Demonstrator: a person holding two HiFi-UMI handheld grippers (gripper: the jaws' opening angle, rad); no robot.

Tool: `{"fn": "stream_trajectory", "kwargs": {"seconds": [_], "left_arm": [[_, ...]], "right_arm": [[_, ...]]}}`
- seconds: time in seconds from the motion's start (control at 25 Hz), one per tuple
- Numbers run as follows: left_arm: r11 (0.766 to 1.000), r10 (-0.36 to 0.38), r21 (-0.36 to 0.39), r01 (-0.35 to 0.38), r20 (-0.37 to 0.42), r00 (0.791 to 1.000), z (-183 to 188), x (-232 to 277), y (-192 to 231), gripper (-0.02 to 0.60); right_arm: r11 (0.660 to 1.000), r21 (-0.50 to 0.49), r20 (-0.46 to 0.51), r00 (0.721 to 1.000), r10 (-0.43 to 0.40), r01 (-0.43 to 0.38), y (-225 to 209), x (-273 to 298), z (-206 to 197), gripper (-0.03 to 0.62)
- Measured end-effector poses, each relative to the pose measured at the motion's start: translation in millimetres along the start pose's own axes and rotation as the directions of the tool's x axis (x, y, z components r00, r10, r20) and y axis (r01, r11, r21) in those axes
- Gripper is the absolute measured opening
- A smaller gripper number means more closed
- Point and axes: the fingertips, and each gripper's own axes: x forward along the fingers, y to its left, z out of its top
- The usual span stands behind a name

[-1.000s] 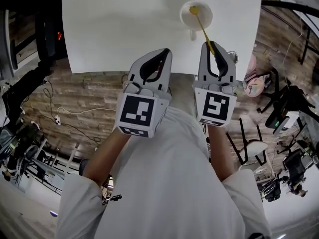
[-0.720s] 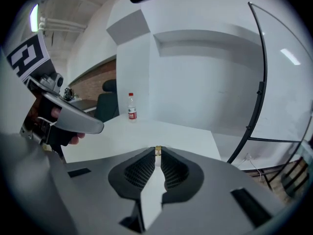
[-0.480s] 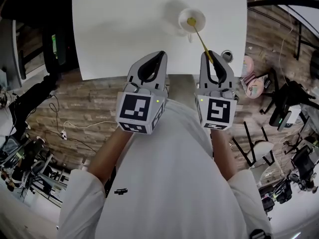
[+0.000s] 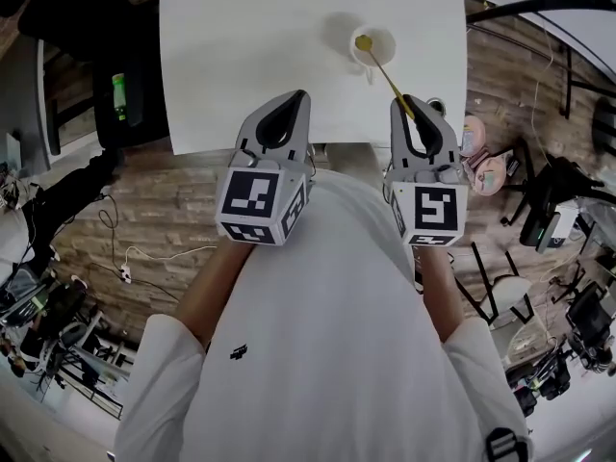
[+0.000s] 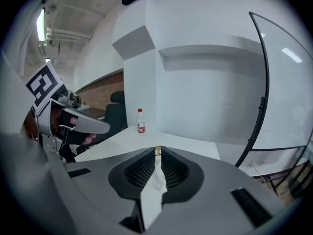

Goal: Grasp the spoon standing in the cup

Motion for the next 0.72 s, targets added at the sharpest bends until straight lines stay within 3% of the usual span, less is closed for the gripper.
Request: {"fn": "stream_trajectory", "kwargs": {"seconds": [0.72], "left_arm": [[0.998, 0.012, 0.060, -0.020, 0.130, 0.991, 59.2, -36.9, 28.7, -0.003]], "right_arm": [[0.995, -0.005, 0.130, 0.987, 0.095, -0.095, 6.6, -6.1, 63.1, 0.040]]}}
